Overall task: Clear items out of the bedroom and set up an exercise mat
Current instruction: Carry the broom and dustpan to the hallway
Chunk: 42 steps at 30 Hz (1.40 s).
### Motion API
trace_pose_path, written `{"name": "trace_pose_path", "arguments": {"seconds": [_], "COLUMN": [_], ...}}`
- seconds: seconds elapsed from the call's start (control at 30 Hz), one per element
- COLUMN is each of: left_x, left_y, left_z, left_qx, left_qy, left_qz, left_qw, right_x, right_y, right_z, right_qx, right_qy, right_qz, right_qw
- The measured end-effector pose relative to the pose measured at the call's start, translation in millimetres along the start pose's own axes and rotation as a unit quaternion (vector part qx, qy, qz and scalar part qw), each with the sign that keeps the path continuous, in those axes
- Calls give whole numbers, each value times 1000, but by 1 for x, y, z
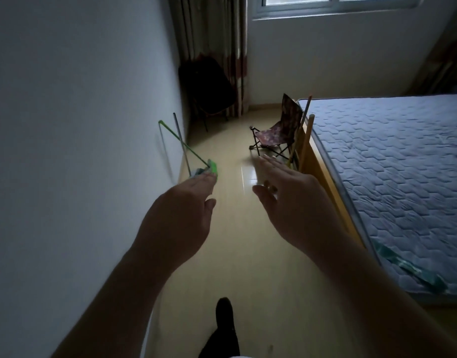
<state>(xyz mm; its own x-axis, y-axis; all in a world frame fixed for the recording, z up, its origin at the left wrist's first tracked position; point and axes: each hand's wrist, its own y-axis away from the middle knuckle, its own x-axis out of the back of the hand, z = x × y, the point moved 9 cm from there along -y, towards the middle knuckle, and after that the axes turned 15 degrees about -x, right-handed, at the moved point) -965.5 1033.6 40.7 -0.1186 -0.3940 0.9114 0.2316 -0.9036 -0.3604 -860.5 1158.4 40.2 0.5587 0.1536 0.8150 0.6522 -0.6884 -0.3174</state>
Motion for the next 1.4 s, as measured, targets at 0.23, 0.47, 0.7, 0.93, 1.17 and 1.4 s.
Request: {"name": "trace_pose_path", "arguments": {"seconds": [0.23,0.47,0.7,0.93,1.17,1.4], "left_x": [-47,-101,-182,-214,-270,-342], "left_y": [-170,-336,-487,-632,-759,-888], "left_z": [-105,-158,-210,-250,-306,-343], "left_qx": [-64,-122,-141,-153,-179,-306], "left_qy": [21,46,40,47,86,119], "left_qz": [-16,-38,-62,-75,-97,-164], "left_qw": [998,991,987,984,975,930], "right_x": [-44,-70,-106,-103,-147,-180], "right_y": [-165,-304,-457,-611,-710,-797], "right_z": [35,96,185,249,294,341], "right_qx": [-48,-107,-143,-166,-215,-360], "right_qy": [33,38,28,51,69,94], "right_qz": [22,44,61,67,41,85], "right_qw": [998,993,987,983,973,924]}}
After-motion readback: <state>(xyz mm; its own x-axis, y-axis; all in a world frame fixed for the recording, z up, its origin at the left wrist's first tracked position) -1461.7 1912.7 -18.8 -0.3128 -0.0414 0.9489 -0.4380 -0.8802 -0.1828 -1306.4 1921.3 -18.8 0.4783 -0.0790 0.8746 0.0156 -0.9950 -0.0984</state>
